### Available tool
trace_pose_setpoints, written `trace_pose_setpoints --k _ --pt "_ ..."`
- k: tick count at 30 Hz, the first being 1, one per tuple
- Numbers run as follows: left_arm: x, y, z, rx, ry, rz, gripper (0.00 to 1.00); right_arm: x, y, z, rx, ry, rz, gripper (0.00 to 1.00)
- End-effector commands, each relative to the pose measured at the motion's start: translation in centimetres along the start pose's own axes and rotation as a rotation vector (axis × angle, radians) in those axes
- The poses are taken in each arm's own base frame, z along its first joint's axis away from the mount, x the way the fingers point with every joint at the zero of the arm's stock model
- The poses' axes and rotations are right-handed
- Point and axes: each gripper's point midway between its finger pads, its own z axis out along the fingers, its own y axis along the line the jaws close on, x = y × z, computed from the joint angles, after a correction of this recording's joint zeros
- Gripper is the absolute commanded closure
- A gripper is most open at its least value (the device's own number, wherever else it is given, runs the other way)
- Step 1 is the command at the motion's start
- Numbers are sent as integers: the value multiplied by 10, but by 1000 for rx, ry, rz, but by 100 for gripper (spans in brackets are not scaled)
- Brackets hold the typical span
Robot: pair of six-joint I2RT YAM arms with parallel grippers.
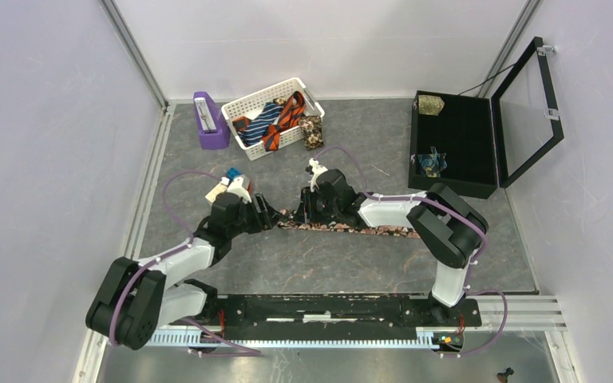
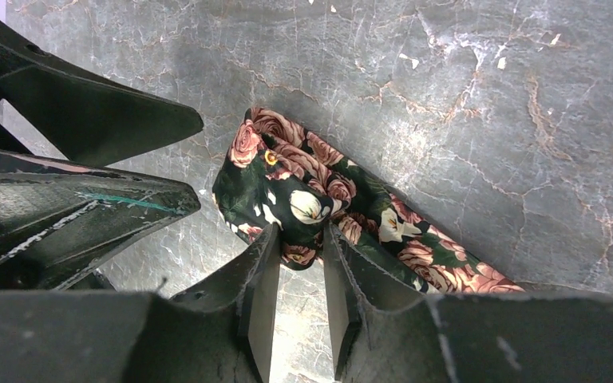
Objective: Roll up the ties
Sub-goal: Roll the tie at the center of the board.
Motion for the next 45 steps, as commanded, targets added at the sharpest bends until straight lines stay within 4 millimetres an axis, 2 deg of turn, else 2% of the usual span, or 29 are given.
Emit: trace_pose_setpoints --k 1,5,9,20,30,34,40,45 --pt "-1 -6 3 43 -13 -24 30 -2 -6 4 16 -23 -8 69" --pt "3 -7 7 60 1 -24 30 1 -10 4 27 -15 -14 77" --pt "5 -8 11 75 14 -30 31 10 -16 4 37 1 -12 79" --pt "15 -14 19 139 47 -37 34 17 -24 7 54 13 -10 74" --pt "24 -10 26 141 68 -56 36 26 -34 7 73 21 -15 75" --pt "28 -14 27 175 76 -82 38 30 -35 9 70 27 -13 76" --pt "40 -20 27 241 103 -131 46 34 -38 10 74 30 -10 76" --pt "45 -22 28 265 106 -167 64 34 -38 10 70 29 -9 76"
